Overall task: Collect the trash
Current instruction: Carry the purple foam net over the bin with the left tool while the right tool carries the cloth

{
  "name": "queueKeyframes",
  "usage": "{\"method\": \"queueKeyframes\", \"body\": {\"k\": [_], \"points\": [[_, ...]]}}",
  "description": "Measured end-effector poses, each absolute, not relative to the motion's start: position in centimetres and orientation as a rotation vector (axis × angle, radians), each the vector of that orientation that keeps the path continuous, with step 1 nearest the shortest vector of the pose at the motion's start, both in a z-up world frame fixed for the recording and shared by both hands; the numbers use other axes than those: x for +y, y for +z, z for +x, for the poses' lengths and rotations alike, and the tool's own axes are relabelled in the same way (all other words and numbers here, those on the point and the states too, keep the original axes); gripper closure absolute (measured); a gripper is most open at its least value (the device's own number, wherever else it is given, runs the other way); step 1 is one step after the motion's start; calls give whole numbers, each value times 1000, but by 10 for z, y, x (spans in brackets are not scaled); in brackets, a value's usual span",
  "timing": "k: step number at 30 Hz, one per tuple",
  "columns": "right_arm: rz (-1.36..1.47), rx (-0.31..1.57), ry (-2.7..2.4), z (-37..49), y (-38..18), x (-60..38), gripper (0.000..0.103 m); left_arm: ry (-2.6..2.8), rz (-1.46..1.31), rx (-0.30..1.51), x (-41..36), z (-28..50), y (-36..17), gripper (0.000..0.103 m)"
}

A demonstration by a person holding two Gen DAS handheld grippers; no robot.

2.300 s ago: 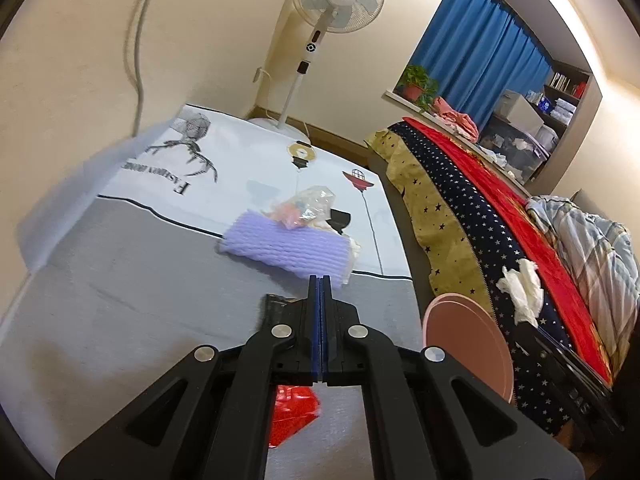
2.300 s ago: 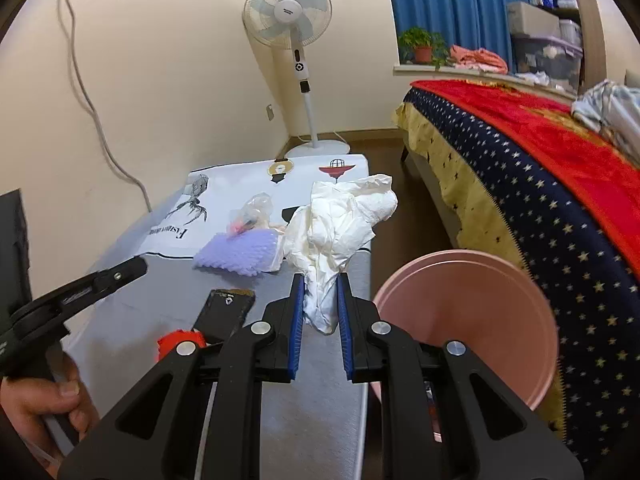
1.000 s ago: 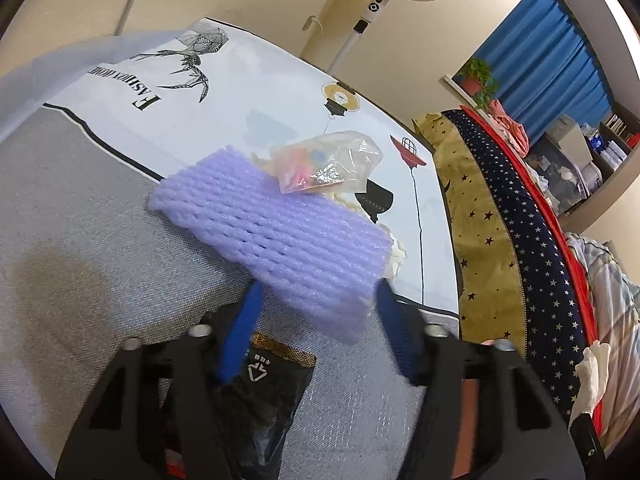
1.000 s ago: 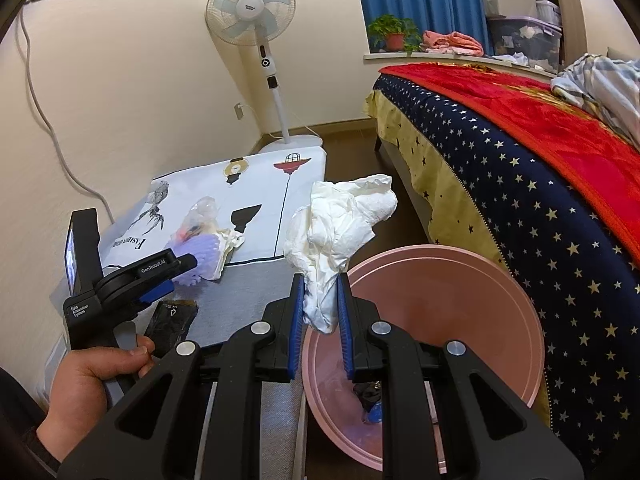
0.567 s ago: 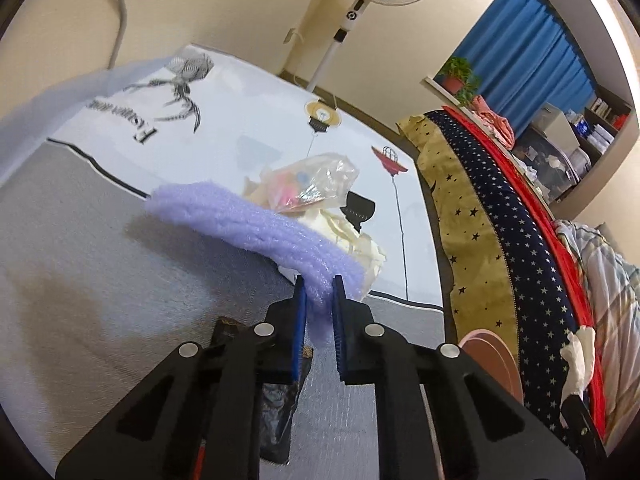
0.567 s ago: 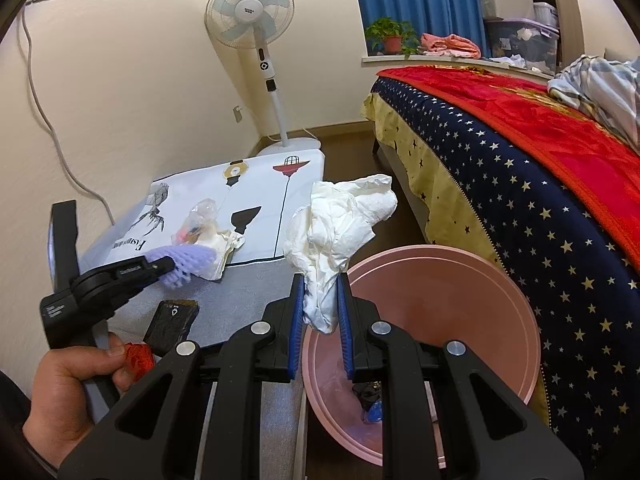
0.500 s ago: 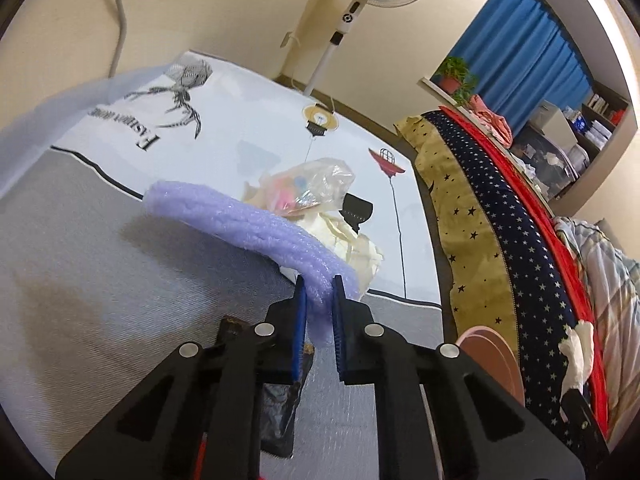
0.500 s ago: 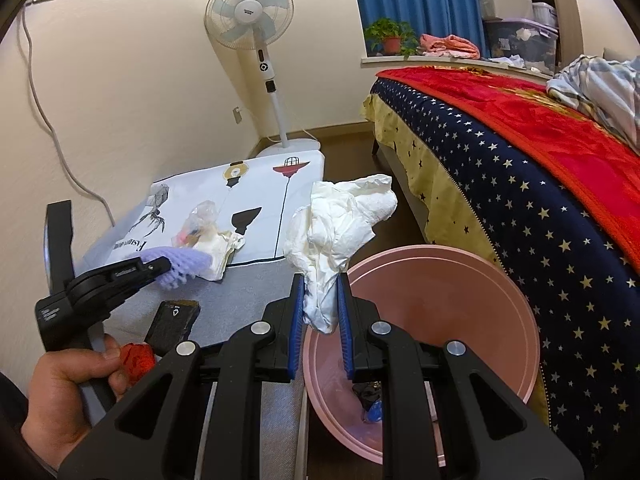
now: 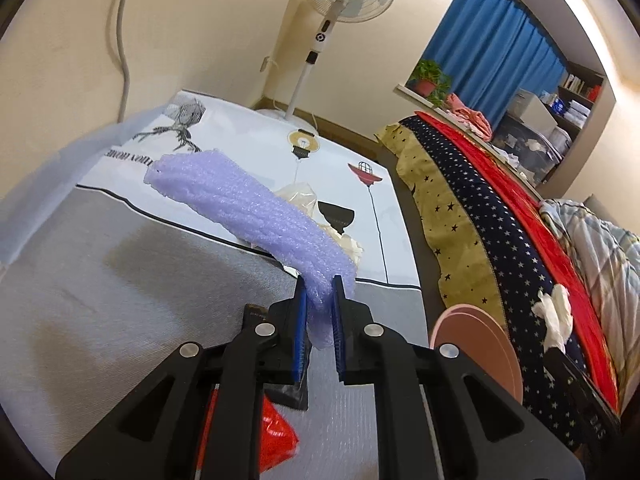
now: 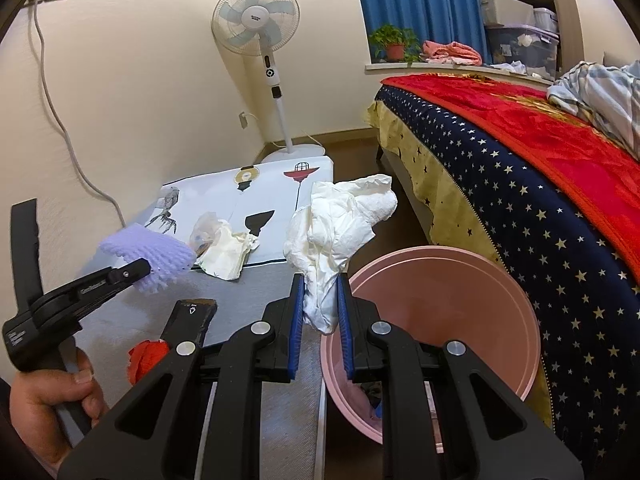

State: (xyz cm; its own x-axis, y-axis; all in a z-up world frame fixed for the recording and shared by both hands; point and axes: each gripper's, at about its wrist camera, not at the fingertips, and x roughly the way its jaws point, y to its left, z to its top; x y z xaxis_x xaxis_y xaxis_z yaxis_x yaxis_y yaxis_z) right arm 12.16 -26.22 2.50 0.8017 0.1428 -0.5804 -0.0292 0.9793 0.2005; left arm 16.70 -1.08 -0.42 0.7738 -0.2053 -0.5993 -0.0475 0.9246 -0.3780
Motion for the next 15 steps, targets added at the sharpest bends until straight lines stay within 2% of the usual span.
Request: {"method": "queueKeyframes", "body": {"k": [15], "points": [[206,600,93,97,40,-264,87,-130,-300,626,-14,125,16,92]]}}
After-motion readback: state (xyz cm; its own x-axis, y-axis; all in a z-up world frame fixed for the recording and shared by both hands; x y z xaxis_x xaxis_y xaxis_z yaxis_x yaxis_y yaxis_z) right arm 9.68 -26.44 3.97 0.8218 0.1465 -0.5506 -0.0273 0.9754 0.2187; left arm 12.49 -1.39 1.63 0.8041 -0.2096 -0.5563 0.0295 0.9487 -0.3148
